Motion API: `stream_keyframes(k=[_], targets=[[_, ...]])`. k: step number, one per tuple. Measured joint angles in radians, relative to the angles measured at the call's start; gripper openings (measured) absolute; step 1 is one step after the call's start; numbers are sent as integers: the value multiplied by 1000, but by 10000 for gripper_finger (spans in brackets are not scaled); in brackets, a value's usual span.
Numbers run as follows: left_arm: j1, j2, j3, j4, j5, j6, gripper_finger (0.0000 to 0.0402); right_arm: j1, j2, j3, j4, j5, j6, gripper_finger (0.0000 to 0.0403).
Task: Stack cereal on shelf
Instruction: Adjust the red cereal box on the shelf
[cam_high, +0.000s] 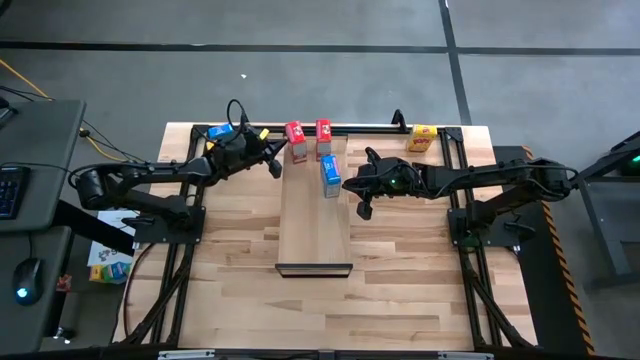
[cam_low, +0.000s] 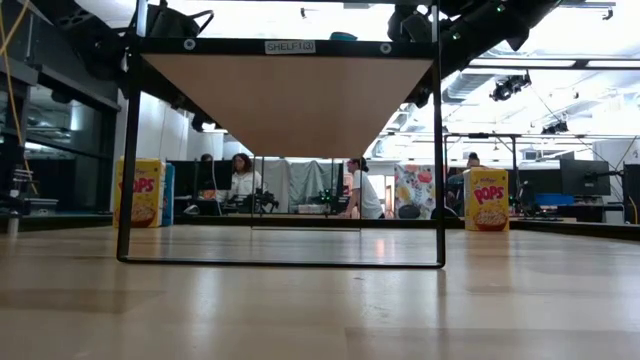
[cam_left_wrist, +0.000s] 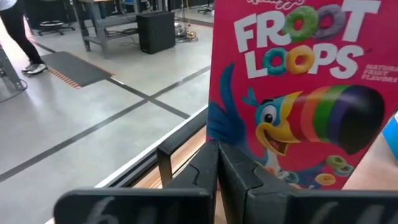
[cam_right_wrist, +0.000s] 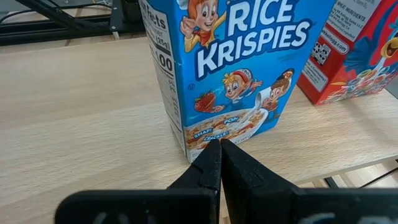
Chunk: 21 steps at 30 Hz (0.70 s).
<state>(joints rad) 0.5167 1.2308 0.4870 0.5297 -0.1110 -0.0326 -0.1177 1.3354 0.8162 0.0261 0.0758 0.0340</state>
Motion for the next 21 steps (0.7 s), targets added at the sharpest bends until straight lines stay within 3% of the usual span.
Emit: stream_keyframes(k=[21], targets=[[53, 0, 60, -38, 86, 18, 0, 0, 0, 0, 0, 0, -12, 0]])
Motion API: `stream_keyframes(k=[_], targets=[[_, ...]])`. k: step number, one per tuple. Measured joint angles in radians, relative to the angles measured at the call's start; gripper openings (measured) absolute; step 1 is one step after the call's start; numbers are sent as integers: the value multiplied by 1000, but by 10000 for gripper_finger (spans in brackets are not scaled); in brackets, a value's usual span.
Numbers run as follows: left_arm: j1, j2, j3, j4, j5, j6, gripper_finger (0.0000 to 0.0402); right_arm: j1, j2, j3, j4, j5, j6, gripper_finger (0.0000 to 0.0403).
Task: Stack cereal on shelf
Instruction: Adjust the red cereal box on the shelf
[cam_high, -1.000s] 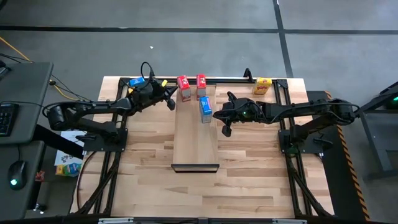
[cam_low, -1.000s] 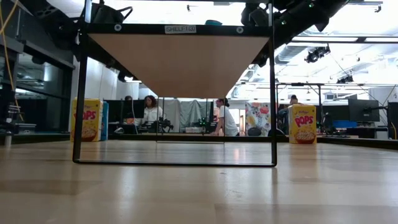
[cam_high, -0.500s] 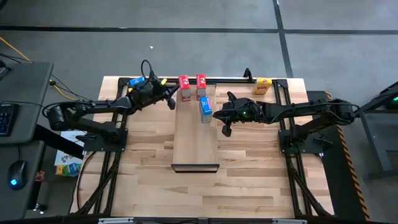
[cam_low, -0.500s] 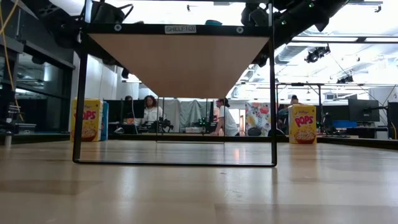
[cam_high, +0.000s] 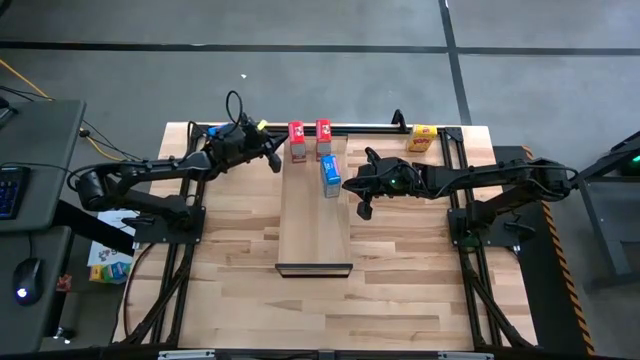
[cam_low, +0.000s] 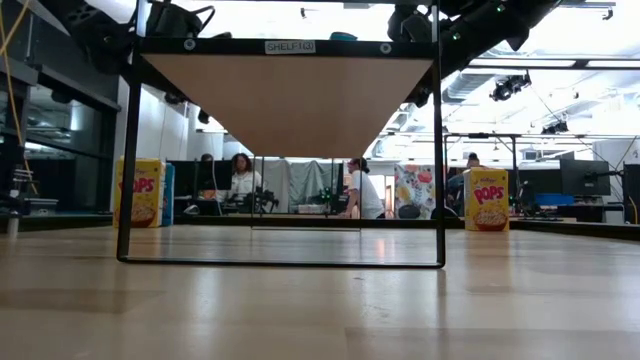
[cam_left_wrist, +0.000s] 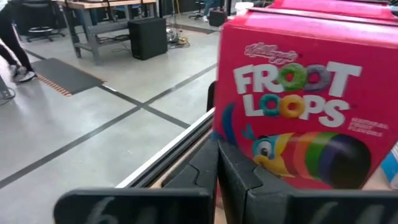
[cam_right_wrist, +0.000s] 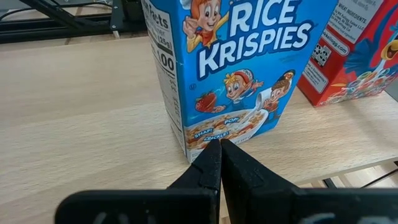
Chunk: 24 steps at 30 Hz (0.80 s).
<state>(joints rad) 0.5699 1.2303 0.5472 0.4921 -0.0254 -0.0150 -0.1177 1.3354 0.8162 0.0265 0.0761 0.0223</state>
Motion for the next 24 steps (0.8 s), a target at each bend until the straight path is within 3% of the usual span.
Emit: stream_keyframes(k=[7, 14, 24], targets=[[33, 2, 0, 28, 1, 0, 0, 0, 0, 0, 0, 0, 0, 0], [60, 33, 1, 54, 100, -26, 0, 0, 0, 1, 8, 0, -4, 0], [61, 39, 1, 104, 121, -28, 0, 0, 0, 1, 18, 0, -4, 0]])
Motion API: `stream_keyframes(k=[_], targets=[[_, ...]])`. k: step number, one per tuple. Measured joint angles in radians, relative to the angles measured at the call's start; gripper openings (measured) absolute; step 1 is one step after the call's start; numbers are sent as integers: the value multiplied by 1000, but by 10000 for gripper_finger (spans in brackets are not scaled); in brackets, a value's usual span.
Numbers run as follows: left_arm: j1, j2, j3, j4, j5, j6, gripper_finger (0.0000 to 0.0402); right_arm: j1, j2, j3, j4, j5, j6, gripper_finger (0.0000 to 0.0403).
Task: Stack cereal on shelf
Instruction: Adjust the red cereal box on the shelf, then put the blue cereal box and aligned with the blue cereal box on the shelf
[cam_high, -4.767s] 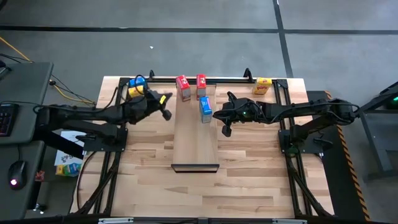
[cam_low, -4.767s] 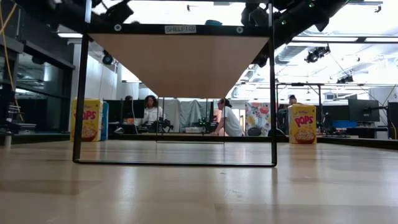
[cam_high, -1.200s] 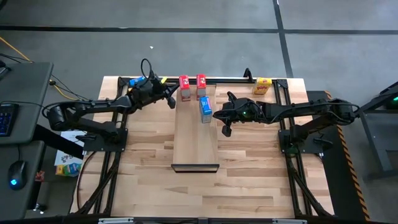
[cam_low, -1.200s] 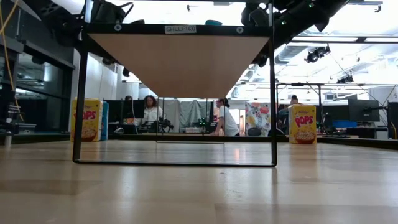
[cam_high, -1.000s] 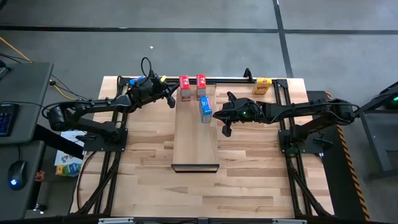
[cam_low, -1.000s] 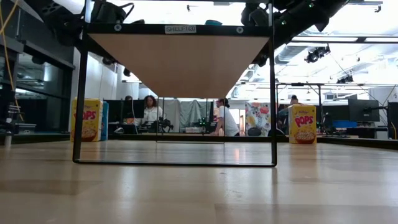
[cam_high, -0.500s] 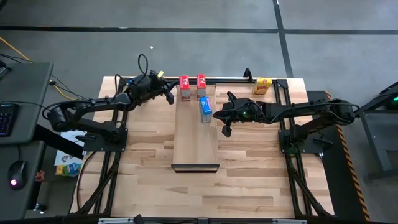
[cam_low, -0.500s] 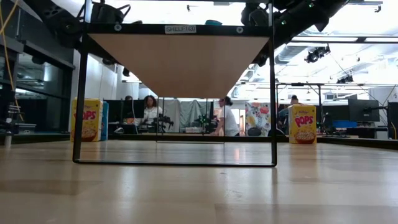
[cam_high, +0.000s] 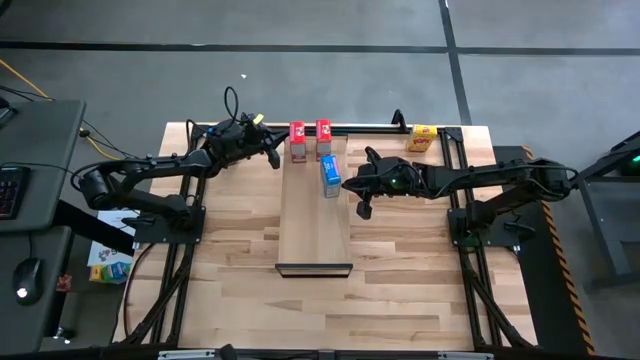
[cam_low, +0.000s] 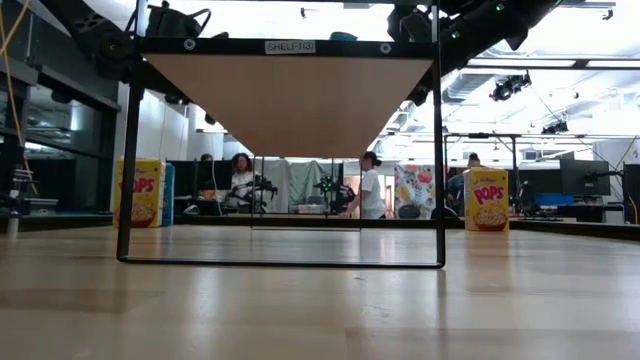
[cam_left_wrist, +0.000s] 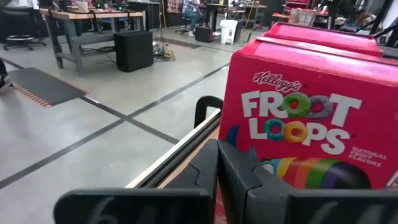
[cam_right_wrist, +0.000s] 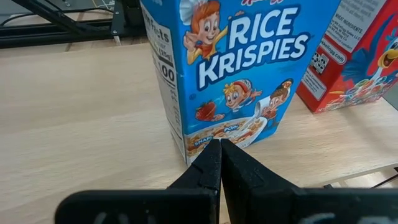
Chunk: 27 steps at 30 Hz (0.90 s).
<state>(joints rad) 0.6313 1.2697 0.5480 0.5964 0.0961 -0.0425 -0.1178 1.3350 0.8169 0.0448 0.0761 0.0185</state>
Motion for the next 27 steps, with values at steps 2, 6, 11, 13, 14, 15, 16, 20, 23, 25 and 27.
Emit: stream_keyframes(k=[2, 6, 11, 13, 14, 15, 16, 20, 23, 25, 27], targets=[[2, 0, 0, 1, 7, 0, 0, 0, 0, 0, 5, 0, 0, 0], [3, 0, 0, 1, 30, 6, 0, 0, 0, 0, 6, 0, 0, 0], [29, -37, 0, -6, -36, 43, 0, 0, 0, 0, 5, 0, -22, 0], [45, -77, 0, -37, -40, 45, 0, 0, -7, 0, 0, 3, -61, 0], [51, -105, 0, -64, -39, 44, 0, 0, -13, 0, -1, 15, -77, 0], [56, -133, 0, -94, -39, 40, 0, 0, -23, 0, -5, 37, -86, 0], [58, -163, 0, -125, -39, 39, 0, 0, -34, 0, -18, 63, -96, 0], [41, -282, 0, -271, -38, 45, 0, 0, -97, 0, -113, 174, -111, 0], [3, -351, -19, -305, -37, 44, 0, -1, -141, 0, -168, 205, -106, 0], [-28, -382, -58, -264, -38, 44, 0, 0, -167, 0, -199, 205, -106, 0], [-50, -402, -103, -205, -62, 44, 0, 0, -186, 0, -225, 204, -98, 0]])
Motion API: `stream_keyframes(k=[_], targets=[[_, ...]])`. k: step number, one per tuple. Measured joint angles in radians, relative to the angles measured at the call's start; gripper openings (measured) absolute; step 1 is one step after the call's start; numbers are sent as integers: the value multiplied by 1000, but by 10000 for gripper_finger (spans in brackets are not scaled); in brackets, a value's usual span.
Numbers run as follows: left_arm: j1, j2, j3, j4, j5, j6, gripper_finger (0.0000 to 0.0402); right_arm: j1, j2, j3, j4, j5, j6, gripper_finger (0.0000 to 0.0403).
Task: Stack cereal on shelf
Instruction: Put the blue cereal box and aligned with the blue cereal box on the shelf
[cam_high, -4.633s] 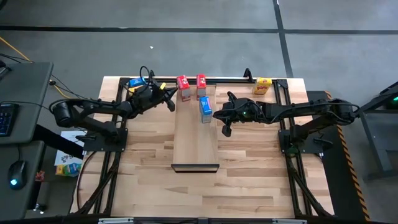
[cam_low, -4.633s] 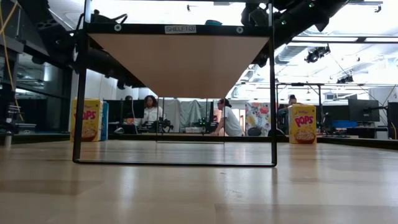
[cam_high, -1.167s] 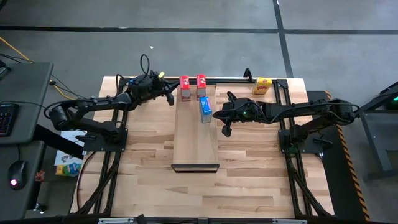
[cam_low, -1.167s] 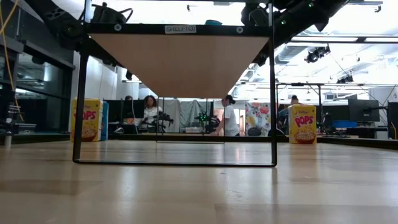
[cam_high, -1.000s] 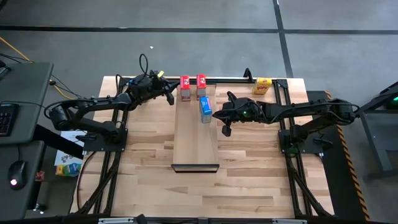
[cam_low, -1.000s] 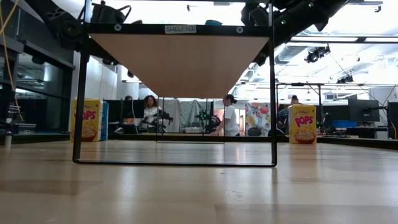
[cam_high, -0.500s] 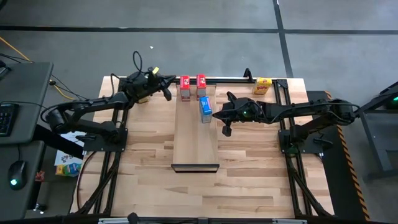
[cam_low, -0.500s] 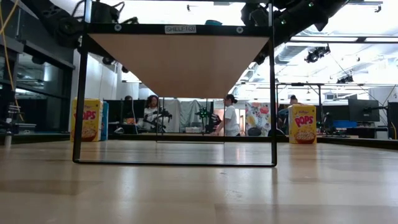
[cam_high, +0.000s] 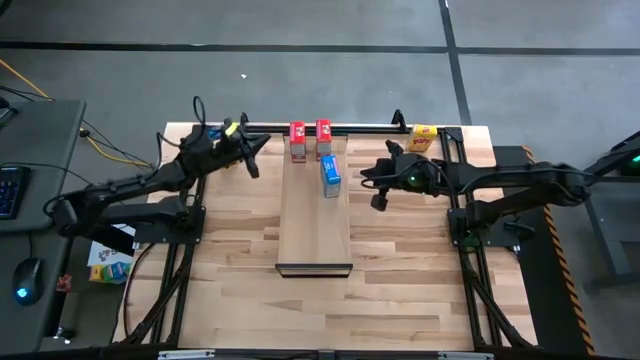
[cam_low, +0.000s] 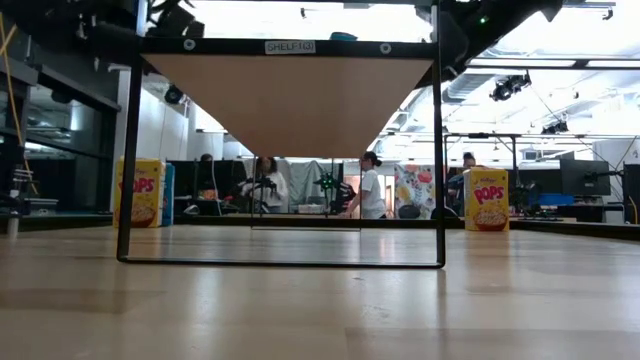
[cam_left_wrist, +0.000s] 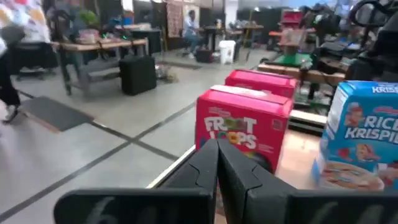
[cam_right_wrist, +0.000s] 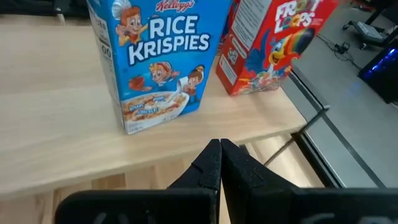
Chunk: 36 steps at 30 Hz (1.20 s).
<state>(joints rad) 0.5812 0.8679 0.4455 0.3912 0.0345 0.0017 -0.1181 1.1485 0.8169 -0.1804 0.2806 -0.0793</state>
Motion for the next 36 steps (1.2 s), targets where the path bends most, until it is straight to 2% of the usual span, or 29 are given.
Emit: stream_keyframes(k=[4, 8, 12, 16, 21, 26, 29, 36], targets=[[-12, -16, -4, -17, -186, 17, 0, 0, -12, 0, -10, 0, 18, 0], [6, 14, 145, -271, -282, 40, 7, 0, -5, 0, -8, 0, 18, 0], [70, 112, 344, -542, -350, 105, 43, 0, -3, 0, -4, 0, 19, 0], [167, 248, 544, -838, -357, 130, 107, 0, 1, 0, -6, 0, 18, 0], [272, 425, 756, -1142, -355, 78, 196, 0, 16, 0, 5, 0, -8, 0], [353, 588, 924, -1401, -276, 69, 265, 0, 23, 0, -1, 0, -8, 0], [389, 664, 968, -1497, -227, 78, 290, 0, 24, 0, -4, 0, -8, 0], [417, 764, 970, -1503, -284, 190, 301, 0, 25, 0, -11, 0, 3, 0]])
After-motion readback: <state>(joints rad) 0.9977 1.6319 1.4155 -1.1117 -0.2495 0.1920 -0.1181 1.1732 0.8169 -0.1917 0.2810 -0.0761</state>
